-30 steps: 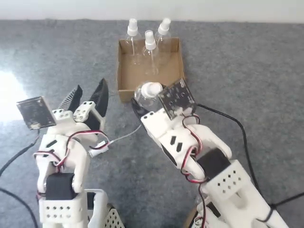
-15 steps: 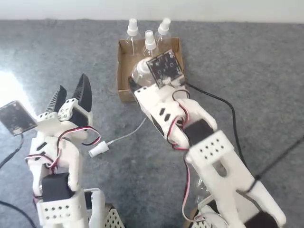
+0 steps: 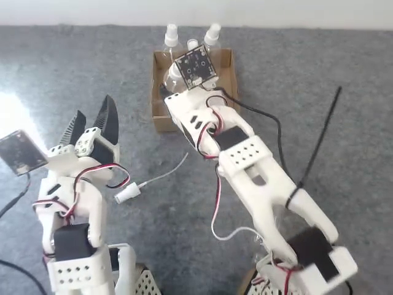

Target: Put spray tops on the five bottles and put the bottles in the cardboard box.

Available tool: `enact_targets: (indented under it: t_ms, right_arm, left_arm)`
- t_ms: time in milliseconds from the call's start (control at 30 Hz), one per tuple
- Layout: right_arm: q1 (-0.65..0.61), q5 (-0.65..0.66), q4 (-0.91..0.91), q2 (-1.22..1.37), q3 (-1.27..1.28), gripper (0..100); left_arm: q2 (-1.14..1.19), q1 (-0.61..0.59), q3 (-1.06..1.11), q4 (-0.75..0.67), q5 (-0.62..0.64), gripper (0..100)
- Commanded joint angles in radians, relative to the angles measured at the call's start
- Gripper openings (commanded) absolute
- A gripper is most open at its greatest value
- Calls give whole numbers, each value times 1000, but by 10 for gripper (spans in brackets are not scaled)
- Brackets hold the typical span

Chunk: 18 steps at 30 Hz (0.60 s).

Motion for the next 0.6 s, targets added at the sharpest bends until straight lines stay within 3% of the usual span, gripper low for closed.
enact_targets:
  t_ms: [0,567]
  right_arm:
    - [21,11,-84,51,-98,84]
    - [15,9,-240,280,-149,84]
  left_arm:
    - [-11,-6,-54,-28,8,217]
    - [-11,-6,-13,-109,6,217]
